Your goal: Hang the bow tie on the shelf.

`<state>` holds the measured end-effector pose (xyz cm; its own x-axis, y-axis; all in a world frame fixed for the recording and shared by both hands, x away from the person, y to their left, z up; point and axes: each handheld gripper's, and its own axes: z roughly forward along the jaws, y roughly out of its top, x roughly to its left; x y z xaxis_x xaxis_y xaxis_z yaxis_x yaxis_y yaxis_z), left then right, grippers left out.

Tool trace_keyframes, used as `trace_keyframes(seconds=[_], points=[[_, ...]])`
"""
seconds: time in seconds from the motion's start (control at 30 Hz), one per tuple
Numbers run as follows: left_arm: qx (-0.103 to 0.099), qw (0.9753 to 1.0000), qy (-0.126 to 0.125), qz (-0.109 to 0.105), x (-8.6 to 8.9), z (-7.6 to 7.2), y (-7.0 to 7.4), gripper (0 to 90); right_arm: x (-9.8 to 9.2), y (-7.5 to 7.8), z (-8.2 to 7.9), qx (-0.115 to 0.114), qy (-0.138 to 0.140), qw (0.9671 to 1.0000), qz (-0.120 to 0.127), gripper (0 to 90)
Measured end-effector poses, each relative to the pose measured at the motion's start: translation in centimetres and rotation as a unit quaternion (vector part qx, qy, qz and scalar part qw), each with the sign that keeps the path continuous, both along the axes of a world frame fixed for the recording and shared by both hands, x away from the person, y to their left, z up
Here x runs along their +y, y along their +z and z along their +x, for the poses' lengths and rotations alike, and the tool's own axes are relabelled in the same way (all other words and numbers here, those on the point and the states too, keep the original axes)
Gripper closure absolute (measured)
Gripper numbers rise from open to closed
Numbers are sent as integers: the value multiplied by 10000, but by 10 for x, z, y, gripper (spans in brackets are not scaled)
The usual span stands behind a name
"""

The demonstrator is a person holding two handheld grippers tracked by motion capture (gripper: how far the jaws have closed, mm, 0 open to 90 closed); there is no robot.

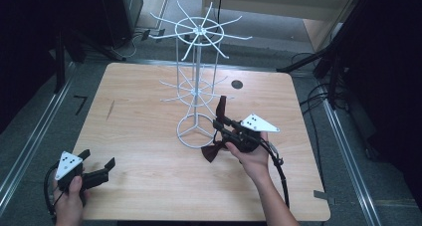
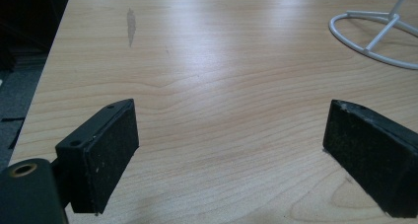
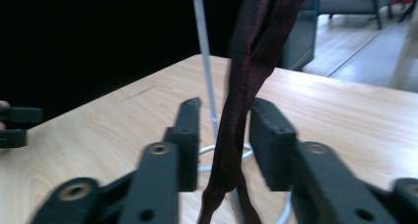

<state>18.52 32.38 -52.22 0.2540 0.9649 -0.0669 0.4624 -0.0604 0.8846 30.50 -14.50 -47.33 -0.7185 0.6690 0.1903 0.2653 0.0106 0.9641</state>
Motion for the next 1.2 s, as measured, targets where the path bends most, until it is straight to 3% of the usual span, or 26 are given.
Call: trace_keyframes(seconds=[0.07,0.2,0.83,1.2], points=[[0,10000,2,-1,0,0,0,73,-3,1,-1,-25,-52,10000,-21,541],[3,10000,3,2,0,0,0,73,-11,4,-2,-62,-187,9996,-208,490],[19,10000,-8,-2,0,0,0,73,-53,6,-12,-111,-632,9978,-145,462],[9,10000,-4,-14,0,0,0,73,-77,-1,-17,-60,-861,9960,-230,451]])
